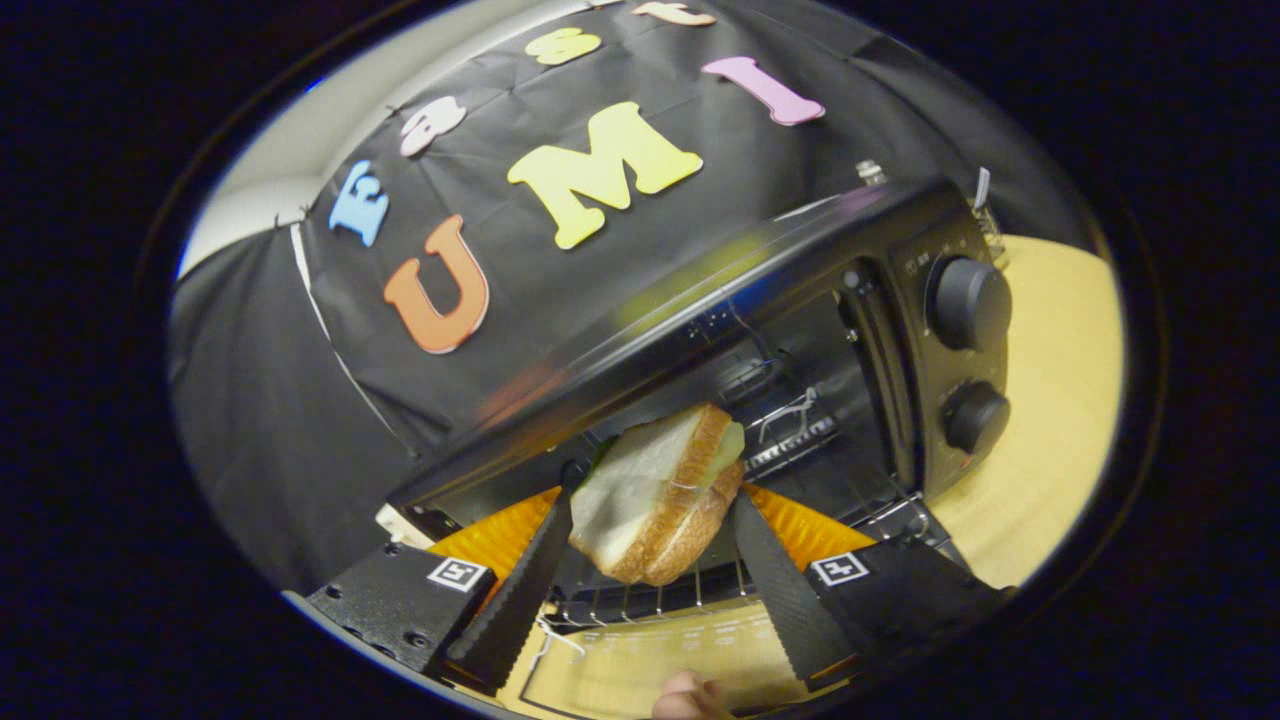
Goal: Open the toaster oven, put the food inside, and close the toaster oven door.
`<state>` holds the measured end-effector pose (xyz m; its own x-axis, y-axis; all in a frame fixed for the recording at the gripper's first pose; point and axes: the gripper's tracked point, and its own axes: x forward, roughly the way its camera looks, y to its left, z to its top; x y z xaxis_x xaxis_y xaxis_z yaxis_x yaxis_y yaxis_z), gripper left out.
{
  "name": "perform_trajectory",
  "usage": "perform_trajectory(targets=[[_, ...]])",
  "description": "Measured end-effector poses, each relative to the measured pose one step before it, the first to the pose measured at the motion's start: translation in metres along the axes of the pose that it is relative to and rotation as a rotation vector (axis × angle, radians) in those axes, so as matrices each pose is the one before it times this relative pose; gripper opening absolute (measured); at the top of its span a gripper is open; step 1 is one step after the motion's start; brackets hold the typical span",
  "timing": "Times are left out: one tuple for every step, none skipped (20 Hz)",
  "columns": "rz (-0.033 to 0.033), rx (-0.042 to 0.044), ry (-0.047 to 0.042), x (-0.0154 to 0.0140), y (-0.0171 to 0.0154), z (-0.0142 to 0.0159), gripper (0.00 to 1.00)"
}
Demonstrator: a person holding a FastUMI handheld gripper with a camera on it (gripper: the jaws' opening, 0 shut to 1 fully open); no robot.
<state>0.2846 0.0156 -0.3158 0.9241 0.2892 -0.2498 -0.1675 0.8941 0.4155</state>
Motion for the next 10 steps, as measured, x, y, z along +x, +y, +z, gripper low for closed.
perform_trajectory(targets=[[-0.00777,-0.02407,0.01445,0.0004,-0.00354,-0.00631,1.0],[-0.01827,-0.03036,-0.01391,0.00004,-0.004,0.00296,1.0],[-0.05441,-0.05583,-0.01763,-0.00207,-0.01116,0.00562,1.0],[-0.03954,-0.07437,0.00639,-0.0001,-0.00654,0.0034,1.0],[-0.00465,-0.0723,0.01936,-0.00061,-0.00117,0.00029,1.0],[-0.01223,-0.04787,-0.00126,-0.00285,-0.00077,0.00176,1.0],[-0.02141,-0.03121,-0.00616,-0.00436,-0.00043,0.00355,1.0],[-0.02344,-0.02828,0.00054,-0.00374,-0.00371,0.00162,1.0],[-0.00364,-0.01317,0.0067,-0.00605,-0.00078,-0.00165,1.0],[0.01687,0.00021,0.00751,-0.00854,0.00401,-0.00262,1.0]])
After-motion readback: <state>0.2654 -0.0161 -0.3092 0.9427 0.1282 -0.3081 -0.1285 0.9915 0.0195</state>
